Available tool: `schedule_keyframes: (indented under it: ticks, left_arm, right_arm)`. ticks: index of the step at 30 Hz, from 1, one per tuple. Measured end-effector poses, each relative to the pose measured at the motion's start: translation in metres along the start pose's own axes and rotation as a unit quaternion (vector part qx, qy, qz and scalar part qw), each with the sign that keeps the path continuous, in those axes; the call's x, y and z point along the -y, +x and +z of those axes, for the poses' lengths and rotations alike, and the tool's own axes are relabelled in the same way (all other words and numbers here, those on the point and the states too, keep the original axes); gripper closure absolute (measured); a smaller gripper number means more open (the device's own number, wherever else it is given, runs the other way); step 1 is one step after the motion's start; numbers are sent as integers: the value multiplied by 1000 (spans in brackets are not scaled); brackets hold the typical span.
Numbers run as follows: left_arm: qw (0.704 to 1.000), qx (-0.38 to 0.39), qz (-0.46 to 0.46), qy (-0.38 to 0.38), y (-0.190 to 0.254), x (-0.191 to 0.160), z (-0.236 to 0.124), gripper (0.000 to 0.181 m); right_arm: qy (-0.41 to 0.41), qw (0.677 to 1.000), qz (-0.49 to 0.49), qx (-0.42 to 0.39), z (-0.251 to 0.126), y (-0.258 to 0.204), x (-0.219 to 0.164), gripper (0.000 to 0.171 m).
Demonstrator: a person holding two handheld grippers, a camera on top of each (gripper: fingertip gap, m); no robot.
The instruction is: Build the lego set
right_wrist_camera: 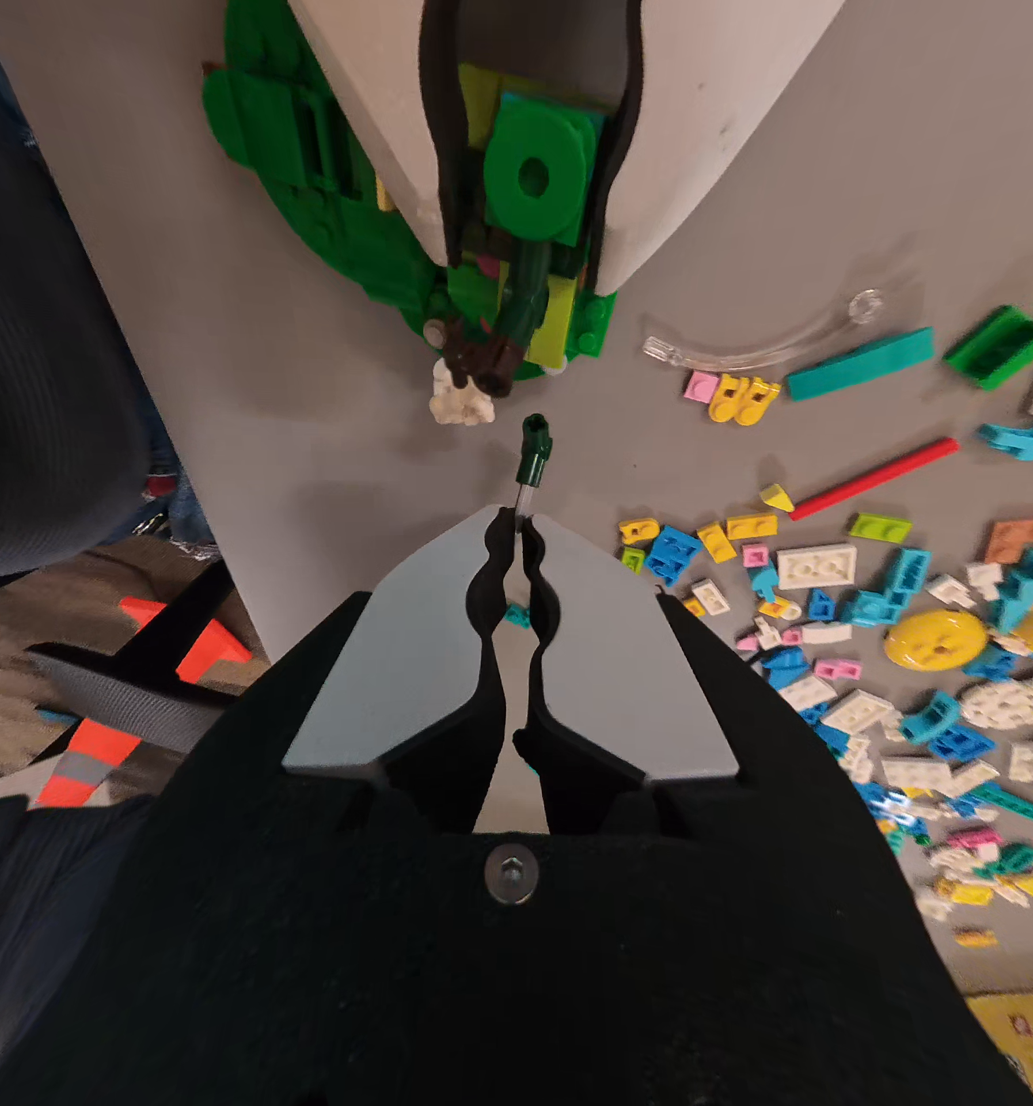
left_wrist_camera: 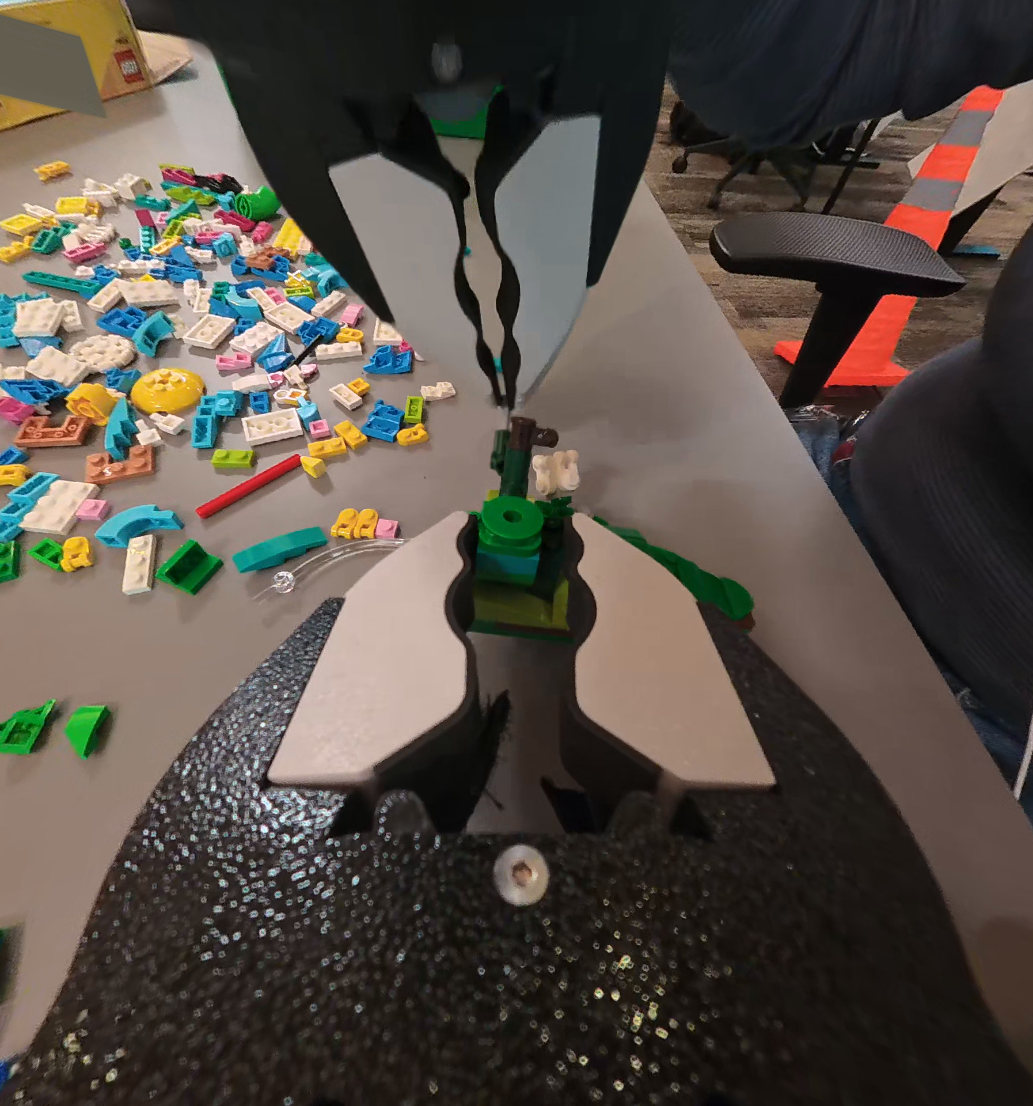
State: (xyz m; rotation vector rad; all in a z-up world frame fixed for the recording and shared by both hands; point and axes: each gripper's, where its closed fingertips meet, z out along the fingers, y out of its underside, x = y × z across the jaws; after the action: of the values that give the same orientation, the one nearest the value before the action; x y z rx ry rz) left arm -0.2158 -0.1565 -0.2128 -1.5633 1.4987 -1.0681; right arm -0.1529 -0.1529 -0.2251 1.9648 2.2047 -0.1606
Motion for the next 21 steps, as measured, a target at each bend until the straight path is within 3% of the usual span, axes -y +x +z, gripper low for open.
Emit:
schedule_keyframes:
  ticks: [1, 21]
  left_arm:
    - [1000, -1, 0, -2, 0, -1, 1, 155]
    - [999, -17, -4, -29, 4, -10, 9, 155]
  right_arm:
    - [-2, 1000, 1, 9, 3, -1, 0, 169]
    - [30, 999, -10, 34, 11, -4, 18, 169]
